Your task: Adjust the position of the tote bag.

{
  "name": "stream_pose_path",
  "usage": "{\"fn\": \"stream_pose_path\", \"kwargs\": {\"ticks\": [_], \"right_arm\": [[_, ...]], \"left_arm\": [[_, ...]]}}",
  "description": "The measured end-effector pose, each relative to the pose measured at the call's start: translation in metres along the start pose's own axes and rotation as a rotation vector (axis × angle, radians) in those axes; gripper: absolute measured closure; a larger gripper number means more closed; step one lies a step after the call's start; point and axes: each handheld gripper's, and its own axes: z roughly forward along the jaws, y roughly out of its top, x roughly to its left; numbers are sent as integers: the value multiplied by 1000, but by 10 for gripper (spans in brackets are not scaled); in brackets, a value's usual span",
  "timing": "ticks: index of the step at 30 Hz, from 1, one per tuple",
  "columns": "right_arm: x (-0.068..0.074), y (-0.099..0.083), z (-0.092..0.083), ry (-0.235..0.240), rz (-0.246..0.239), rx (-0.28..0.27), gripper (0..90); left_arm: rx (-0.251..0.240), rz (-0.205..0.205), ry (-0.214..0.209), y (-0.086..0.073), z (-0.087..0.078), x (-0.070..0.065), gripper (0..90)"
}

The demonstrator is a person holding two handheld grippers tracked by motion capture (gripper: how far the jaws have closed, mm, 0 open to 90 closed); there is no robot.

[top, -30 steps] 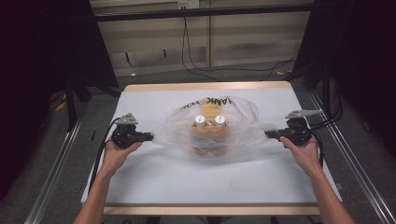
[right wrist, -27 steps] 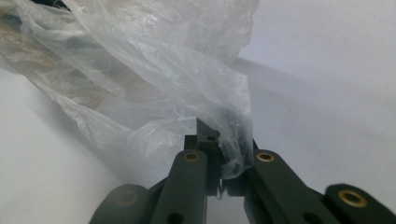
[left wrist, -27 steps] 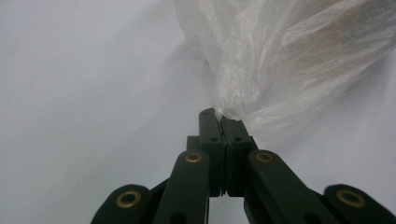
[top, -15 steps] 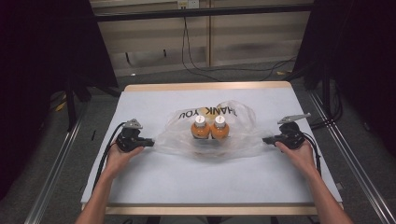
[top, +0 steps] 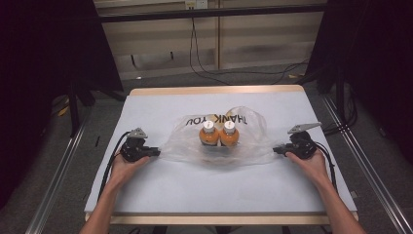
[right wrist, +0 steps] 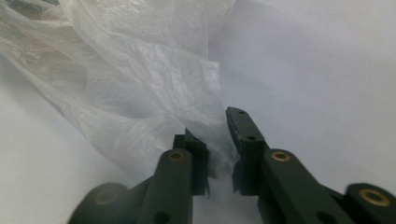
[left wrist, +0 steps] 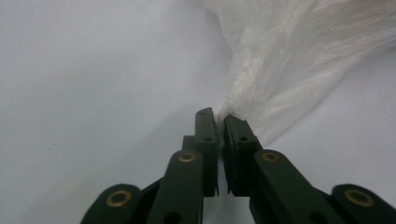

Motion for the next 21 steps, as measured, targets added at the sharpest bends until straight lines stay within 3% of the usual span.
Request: {"fn": "stream_pose_path", "kwargs": {"ticks": [2, 9, 11, 16, 21], "right_arm": [[1, 0, -4, 10, 2, -24, 670], [9, 3, -31, 2, 11, -138, 415], [12, 3, -38, -2, 11, -149, 362], [17, -2, -57, -9, 3, -183, 294], [24, -10, -75, -9, -11, -221, 247]], "left_arm": [[-7, -12, 10, 0, -4, -1, 778], [-126, -4, 15, 5, -27, -11, 507], [-156, 13, 33, 6, -37, -16, 473], [-225, 9, 18, 6, -53, -19, 421], [-253, 13, 28, 8, -61, -23, 393]]}}
